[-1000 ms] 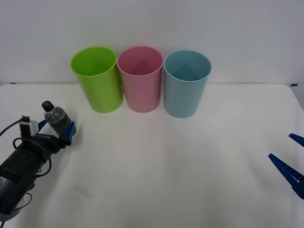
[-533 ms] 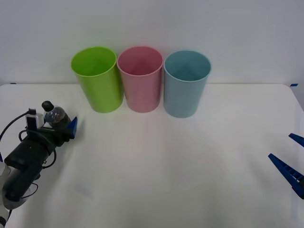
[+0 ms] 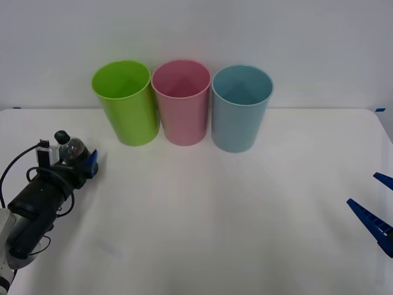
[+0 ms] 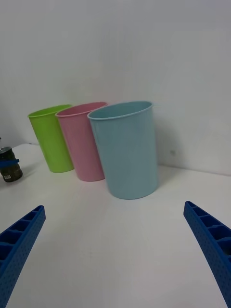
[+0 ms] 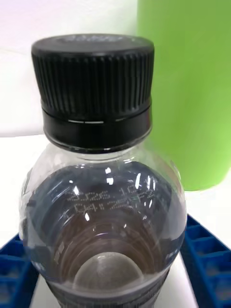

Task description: Grasp the object on the table and drop it into the matching bin: aluminum can to the light blue bin, PET bottle to the pink bin.

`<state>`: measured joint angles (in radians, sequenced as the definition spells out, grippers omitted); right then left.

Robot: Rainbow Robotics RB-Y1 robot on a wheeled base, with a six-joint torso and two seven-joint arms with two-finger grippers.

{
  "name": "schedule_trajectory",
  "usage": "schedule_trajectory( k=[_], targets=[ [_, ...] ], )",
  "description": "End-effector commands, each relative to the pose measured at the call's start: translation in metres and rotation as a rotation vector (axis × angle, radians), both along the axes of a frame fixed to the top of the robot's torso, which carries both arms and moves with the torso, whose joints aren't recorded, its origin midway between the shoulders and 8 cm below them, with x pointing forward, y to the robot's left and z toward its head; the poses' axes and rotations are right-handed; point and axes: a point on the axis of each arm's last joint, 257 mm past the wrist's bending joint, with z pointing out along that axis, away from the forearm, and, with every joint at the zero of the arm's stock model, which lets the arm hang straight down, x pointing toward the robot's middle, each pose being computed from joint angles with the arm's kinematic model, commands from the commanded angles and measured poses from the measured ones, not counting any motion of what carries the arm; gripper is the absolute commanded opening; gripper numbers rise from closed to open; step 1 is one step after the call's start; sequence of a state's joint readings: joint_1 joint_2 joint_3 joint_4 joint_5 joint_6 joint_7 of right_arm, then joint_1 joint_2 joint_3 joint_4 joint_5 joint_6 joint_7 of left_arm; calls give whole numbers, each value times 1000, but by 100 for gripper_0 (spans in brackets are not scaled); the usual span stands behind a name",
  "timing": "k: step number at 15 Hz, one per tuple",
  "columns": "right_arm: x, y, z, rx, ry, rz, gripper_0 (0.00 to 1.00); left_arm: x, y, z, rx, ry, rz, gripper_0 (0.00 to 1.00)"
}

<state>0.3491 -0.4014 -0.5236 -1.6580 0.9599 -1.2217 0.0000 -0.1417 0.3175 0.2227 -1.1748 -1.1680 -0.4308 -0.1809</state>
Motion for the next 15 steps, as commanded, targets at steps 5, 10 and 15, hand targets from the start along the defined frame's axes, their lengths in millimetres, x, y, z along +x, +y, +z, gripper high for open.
schedule_trajectory(
  k=[5,10,15],
  targets=[
    [0,0,0,0,0,0,100,-1,0,-1,0,1,0,0],
    [0,0,0,0,0,0,100,-19,-6,15,-30,-41,-47,0],
    [0,0,0,0,0,0,100,-56,-15,52,-67,-110,-120,0]
  ],
)
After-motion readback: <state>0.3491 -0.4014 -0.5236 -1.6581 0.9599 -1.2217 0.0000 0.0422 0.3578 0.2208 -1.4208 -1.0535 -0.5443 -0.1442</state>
